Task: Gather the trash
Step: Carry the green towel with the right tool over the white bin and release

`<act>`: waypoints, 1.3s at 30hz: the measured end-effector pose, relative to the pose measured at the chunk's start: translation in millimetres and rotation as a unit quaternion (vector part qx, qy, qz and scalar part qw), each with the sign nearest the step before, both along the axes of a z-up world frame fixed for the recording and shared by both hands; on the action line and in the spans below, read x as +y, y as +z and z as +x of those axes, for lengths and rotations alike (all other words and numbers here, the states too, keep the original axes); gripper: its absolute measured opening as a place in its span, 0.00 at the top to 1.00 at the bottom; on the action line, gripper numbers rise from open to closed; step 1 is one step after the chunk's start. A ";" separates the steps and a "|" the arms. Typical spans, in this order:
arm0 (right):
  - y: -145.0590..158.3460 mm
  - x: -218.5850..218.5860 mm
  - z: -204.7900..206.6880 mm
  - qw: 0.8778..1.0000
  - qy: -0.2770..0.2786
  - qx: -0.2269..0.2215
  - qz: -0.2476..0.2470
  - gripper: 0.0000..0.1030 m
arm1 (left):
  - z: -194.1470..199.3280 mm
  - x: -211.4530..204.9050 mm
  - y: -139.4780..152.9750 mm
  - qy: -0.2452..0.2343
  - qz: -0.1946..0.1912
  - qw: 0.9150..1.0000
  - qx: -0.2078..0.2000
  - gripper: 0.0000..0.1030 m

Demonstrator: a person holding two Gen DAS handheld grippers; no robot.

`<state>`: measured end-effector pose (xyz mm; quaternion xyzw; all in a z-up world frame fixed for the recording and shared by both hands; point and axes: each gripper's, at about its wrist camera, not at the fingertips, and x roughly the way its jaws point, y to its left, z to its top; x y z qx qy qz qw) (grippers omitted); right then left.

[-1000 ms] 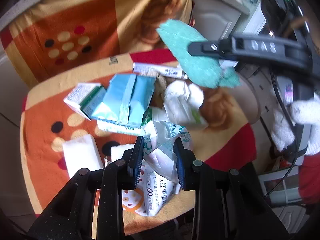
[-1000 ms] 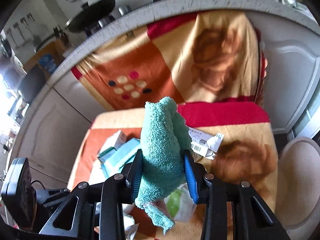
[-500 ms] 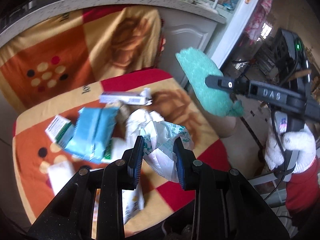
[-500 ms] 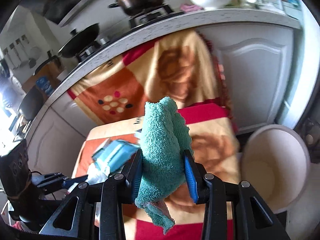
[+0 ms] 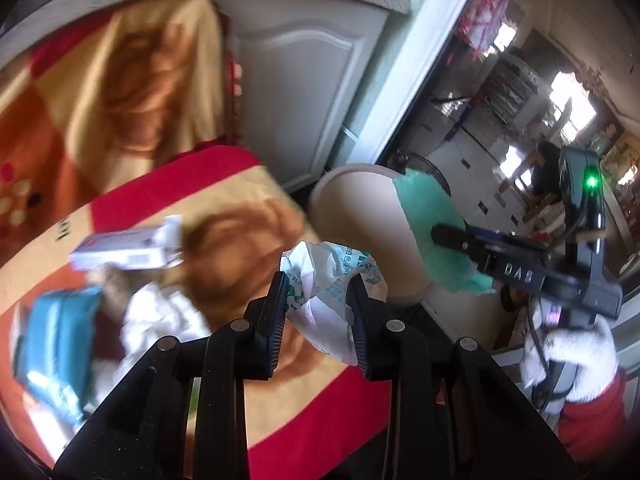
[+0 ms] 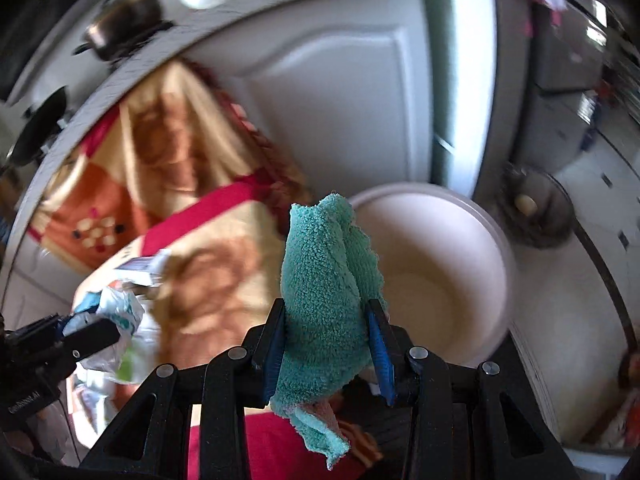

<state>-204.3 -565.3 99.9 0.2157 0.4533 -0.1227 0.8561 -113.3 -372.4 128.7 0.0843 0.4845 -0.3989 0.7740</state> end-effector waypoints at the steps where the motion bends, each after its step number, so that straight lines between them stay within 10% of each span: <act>1: -7.0 -8.3 -1.7 1.000 -0.011 0.005 0.006 0.64 | 0.6 -6.4 -2.1 -0.003 0.001 1.000 0.001 0.74; 23: -63.1 -66.8 6.2 0.996 -0.077 0.036 0.036 0.63 | 25.9 -116.6 -53.4 -0.021 0.007 0.999 0.030 0.72; 30: -59.1 -72.8 11.9 0.995 -0.089 0.023 0.028 0.51 | 34.6 -122.0 -66.6 -0.018 -0.019 0.997 0.072 0.43; 39: -96.1 -52.0 29.0 0.995 -0.035 0.059 0.068 0.55 | 34.4 -85.8 -43.4 0.002 -0.026 0.998 0.065 0.42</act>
